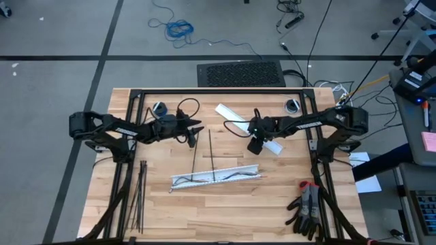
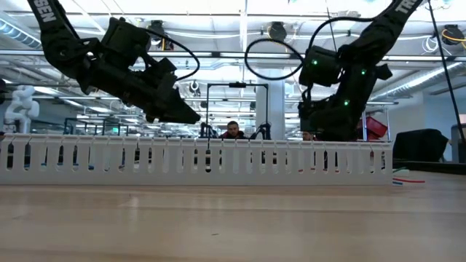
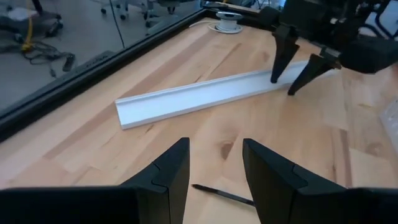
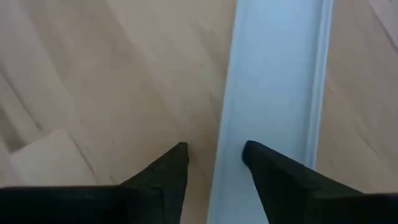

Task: Ziptie cables
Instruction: Close the white cable duct

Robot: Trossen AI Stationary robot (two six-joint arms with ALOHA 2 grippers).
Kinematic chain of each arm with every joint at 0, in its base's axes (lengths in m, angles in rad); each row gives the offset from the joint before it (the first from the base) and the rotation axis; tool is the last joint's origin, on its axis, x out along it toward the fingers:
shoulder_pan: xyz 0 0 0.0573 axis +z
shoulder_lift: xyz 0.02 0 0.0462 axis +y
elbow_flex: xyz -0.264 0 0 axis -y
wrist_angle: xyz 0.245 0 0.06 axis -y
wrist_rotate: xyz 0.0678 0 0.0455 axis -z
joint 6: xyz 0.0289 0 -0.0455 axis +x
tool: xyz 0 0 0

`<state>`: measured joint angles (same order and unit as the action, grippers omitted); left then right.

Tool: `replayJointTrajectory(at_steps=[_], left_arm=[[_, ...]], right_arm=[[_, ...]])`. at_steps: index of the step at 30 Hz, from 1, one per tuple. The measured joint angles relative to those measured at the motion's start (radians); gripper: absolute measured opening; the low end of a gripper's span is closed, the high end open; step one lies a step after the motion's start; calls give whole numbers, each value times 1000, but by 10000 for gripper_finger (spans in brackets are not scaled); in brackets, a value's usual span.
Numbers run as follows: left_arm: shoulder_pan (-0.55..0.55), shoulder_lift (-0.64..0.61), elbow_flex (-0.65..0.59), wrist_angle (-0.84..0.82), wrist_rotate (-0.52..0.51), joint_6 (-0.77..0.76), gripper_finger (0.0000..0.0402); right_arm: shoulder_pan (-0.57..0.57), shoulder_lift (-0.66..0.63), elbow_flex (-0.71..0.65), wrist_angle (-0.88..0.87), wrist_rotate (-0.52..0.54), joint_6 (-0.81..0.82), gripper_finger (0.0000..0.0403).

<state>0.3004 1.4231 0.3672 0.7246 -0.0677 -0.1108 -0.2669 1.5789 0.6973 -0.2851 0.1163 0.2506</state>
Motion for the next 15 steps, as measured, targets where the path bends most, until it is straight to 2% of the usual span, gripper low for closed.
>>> replayJointTrajectory(at_steps=[4,6,9,10,15], left_arm=[[1,0,0,-1,-26,48,145],[0,0,0,0,-45,82,145],[1,0,0,0,-94,123,145],[1,0,0,-1,-112,134,145],[1,0,0,0,-173,152,145]], right_arm=[[-23,42,3,13,-3,1,130],[-26,51,4,24,0,2,96],[-25,56,4,26,1,-7,24],[-23,56,4,27,4,-16,13],[1,36,14,4,46,-45,3]])
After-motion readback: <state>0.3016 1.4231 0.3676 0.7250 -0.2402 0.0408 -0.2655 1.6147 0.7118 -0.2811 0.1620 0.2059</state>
